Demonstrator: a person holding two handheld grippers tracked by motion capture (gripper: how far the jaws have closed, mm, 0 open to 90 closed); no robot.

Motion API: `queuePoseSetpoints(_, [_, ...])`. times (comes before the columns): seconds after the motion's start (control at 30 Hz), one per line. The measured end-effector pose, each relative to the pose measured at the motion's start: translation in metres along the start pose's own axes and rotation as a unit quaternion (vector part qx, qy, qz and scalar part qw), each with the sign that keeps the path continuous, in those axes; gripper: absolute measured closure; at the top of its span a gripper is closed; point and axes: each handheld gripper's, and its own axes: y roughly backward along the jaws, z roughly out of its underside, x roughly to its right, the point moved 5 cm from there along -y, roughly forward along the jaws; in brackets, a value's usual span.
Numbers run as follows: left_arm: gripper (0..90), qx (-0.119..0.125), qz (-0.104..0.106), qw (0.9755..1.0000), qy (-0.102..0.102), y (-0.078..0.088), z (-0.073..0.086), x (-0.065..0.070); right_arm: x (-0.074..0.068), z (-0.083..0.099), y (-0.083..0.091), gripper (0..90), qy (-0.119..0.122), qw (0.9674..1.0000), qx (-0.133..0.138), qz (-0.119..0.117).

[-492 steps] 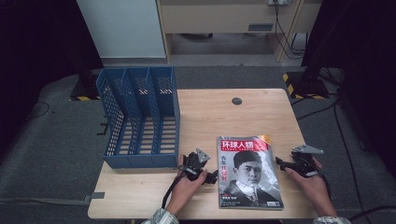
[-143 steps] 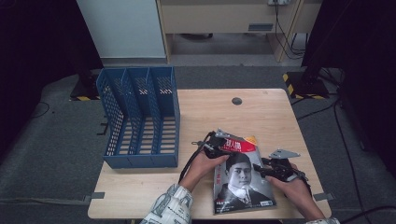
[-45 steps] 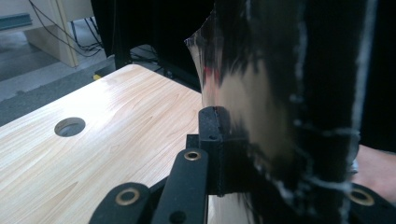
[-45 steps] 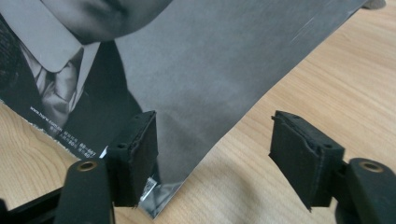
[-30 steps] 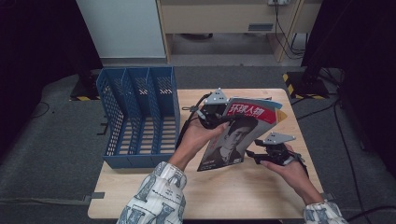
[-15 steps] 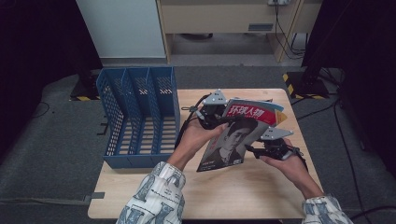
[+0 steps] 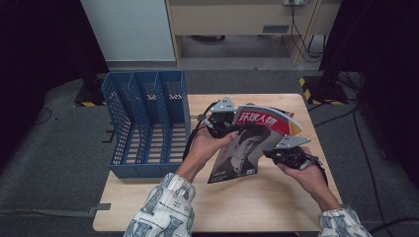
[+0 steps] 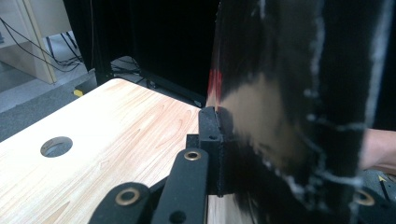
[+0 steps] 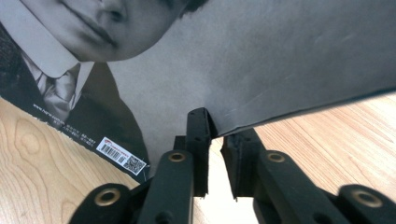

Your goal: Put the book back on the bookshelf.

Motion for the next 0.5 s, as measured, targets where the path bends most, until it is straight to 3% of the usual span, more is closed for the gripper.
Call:
queuePoseSetpoints(0.3, [86.7, 0.008, 0.0, 1.0, 0.003, 0.005, 0.002, -0.004, -0.002, -0.003, 0.005, 85.5, 0.015, 0.9998, -0.014, 0.001])
queuePoseSetpoints(0.5, [86.5, 0.006, 0.001, 1.0, -0.005, 0.005, 0.003, -0.003, 0.0, -0.002, 0.011, 86.0, 0.025, 0.9995, -0.02, 0.004])
